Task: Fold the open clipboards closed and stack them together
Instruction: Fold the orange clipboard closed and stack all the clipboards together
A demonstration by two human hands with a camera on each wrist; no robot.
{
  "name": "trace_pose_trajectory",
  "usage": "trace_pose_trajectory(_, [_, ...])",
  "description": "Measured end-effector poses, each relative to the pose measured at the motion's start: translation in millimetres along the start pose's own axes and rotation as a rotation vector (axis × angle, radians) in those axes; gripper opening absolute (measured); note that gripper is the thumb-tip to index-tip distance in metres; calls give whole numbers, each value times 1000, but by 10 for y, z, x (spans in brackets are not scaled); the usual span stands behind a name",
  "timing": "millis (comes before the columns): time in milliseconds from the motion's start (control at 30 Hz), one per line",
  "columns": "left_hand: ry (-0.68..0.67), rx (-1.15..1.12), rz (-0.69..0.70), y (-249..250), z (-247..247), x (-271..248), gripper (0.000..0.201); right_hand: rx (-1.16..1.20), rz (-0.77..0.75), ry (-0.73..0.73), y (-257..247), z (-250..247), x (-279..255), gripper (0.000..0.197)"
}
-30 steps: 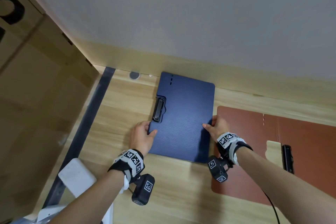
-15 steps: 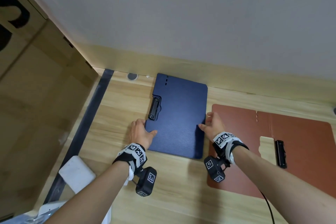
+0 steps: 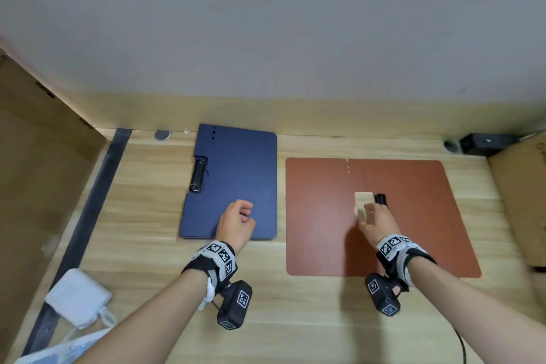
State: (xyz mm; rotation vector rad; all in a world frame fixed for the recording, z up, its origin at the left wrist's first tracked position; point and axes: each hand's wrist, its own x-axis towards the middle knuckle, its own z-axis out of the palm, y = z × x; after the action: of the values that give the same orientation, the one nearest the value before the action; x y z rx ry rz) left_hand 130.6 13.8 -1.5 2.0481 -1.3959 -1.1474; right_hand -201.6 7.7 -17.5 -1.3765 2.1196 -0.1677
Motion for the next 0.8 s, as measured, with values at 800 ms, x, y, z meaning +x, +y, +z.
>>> trace_pose_trajectory(800, [-132, -243, -371, 297, 1039, -591, 39, -69, -55, -218, 928, -276, -672, 59])
